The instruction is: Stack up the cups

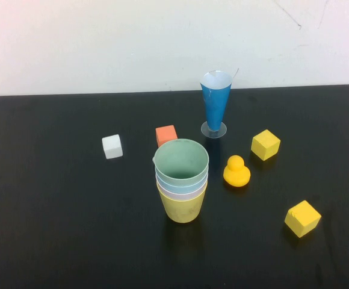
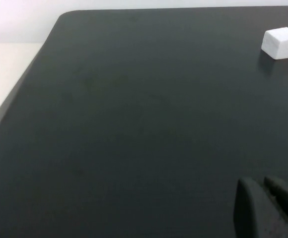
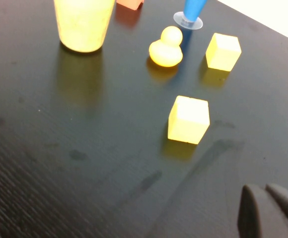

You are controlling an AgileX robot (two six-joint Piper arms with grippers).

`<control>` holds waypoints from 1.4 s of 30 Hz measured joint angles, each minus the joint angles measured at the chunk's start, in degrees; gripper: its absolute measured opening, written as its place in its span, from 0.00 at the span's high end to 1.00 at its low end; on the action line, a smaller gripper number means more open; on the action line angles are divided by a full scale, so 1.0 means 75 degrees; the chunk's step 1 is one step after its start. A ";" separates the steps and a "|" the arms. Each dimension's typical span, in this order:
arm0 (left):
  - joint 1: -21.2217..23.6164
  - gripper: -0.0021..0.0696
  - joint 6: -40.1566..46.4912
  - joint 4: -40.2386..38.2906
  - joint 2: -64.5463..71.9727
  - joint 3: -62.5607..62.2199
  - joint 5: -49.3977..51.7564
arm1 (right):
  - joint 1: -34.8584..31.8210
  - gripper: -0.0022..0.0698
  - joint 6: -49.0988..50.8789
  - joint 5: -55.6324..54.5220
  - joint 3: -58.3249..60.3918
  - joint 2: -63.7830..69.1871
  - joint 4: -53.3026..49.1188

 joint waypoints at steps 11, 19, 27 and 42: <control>0.0000 0.97 0.0032 0.0000 0.0000 0.0000 0.0000 | 0.0000 0.97 0.0000 0.0000 0.0000 0.0000 0.0000; 0.0000 0.97 0.0032 -0.0011 0.0000 0.0000 0.0000 | -0.1436 0.97 -0.0345 -0.0748 0.0570 -0.1232 -0.0366; 0.0000 0.97 0.0032 -0.0029 -0.0016 0.0000 0.0000 | -0.3966 0.97 -0.0462 -0.2153 0.2378 -0.1504 -0.0549; 0.0000 0.97 0.0032 -0.0029 -0.0016 0.0000 0.0000 | -0.4841 0.97 -0.0521 -0.1777 0.2446 -0.1504 -0.0934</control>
